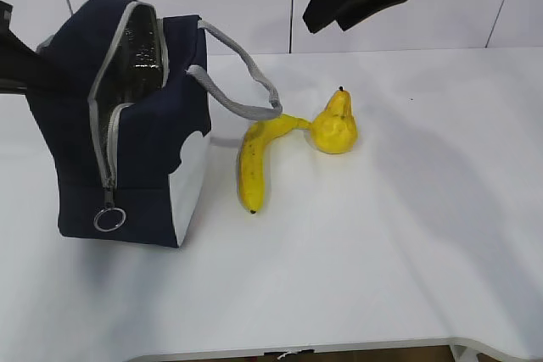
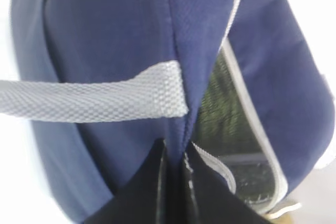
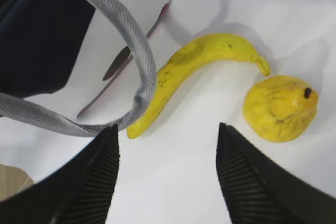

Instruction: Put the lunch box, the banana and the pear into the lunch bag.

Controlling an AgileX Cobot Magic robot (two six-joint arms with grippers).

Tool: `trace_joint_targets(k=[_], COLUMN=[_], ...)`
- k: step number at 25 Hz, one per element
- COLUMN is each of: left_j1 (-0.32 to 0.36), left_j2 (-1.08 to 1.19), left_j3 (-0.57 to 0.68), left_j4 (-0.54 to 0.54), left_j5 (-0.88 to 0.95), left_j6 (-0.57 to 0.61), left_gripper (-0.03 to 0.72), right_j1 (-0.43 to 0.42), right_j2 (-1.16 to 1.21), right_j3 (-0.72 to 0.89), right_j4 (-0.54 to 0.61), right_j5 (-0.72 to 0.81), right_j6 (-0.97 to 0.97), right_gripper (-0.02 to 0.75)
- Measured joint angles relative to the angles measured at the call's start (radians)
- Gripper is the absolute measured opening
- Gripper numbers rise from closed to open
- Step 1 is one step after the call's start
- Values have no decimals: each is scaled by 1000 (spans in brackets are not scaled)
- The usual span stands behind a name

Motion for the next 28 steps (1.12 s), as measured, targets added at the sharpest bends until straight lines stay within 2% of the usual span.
trace_joint_targets(k=[9, 22, 28], left_j1=[23, 44, 44], left_j2=[-33, -52, -52], left_j3=[0, 0, 0], left_j4=[127, 155, 185], left_j5=[2, 13, 28], left_j6=[-45, -56, -56], left_gripper=[-15, -15, -15], right_j1=[0, 0, 0], right_j2=[0, 81, 147], right_j3=[51, 51, 51], right_j4=[7, 50, 185], right_j5=[-2, -6, -10], right_j6=[0, 96, 118], right_gripper=[480, 480, 480])
